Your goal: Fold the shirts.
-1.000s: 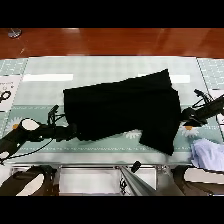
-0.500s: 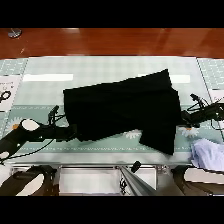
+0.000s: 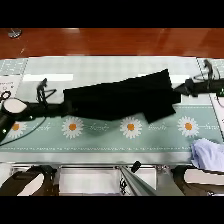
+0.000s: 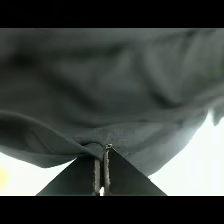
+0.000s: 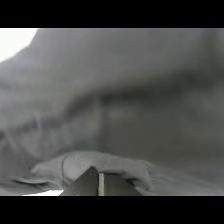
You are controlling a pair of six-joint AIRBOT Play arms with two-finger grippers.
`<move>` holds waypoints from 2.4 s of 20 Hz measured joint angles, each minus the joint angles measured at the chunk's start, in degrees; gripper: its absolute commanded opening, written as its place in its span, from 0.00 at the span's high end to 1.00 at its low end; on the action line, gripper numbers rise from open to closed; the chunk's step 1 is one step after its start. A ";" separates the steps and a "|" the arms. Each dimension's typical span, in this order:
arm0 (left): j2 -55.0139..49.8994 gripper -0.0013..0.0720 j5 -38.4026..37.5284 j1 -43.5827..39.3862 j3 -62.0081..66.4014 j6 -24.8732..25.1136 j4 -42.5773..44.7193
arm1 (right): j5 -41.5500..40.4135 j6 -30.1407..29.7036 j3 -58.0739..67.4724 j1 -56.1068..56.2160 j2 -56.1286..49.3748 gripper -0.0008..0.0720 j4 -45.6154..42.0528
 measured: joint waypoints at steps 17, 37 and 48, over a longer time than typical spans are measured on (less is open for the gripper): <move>-23.02 0.95 4.22 7.58 14.82 0.17 0.98 | -24.06 8.35 16.09 9.01 -14.45 0.95 -0.52; -27.43 0.46 -6.47 11.78 21.07 3.19 0.92 | -12.13 14.27 16.98 1.11 -17.03 0.14 -19.50; -16.44 0.46 -9.62 11.89 21.07 5.05 -4.07 | -7.08 13.51 17.09 5.07 -24.24 0.49 -5.40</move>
